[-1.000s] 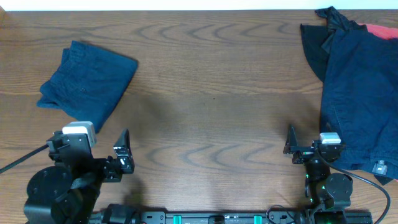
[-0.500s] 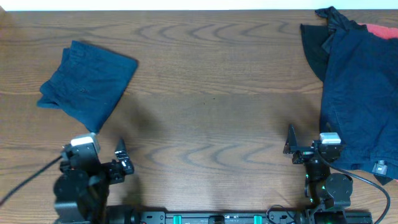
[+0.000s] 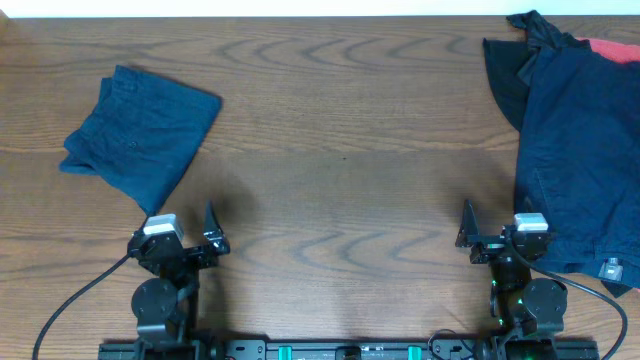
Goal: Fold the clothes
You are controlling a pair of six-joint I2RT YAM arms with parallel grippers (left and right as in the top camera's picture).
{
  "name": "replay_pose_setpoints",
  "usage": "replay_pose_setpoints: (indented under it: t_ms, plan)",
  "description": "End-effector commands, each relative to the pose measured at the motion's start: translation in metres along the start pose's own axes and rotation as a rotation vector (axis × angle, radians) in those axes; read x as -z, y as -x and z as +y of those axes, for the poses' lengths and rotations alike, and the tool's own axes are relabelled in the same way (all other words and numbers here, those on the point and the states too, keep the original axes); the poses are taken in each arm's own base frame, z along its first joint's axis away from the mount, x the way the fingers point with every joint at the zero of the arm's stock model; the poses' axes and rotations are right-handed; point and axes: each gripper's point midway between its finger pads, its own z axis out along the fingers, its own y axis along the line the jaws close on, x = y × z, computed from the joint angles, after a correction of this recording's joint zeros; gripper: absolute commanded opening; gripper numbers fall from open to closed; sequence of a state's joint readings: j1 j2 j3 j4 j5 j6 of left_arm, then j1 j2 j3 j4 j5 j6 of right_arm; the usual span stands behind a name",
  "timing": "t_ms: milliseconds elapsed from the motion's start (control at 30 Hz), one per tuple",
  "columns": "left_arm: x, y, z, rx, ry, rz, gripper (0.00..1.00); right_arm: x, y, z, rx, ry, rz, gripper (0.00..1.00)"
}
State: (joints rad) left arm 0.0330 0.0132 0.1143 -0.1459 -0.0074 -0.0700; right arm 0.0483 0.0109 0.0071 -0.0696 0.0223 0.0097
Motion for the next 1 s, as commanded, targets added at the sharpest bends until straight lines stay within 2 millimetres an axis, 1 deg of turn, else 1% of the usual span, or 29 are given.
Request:
replay_pose_setpoints:
  t_ms: [0,100,267,467,967]
  plan:
    - [-0.006,-0.002,0.003,-0.016,0.011,-0.049,0.98,0.0,0.0,0.001,0.016,0.004,-0.001,0.99]
    - [-0.01,-0.011,0.004,-0.016,0.005,-0.062,0.98,0.0,0.0,0.001,0.016,0.004,-0.001,0.99]
    - [-0.01,-0.032,0.006,-0.04,0.013,0.027,0.98,0.0,0.0,0.001,0.015,0.004,-0.001,0.99]
    - [-0.01,-0.032,0.002,-0.041,-0.005,0.027,0.98,0.0,0.0,0.001,0.015,0.004,-0.001,0.99]
    - [-0.011,-0.032,0.002,-0.041,-0.003,0.028,0.98,0.0,0.0,0.001,0.016,0.004,-0.001,0.99]
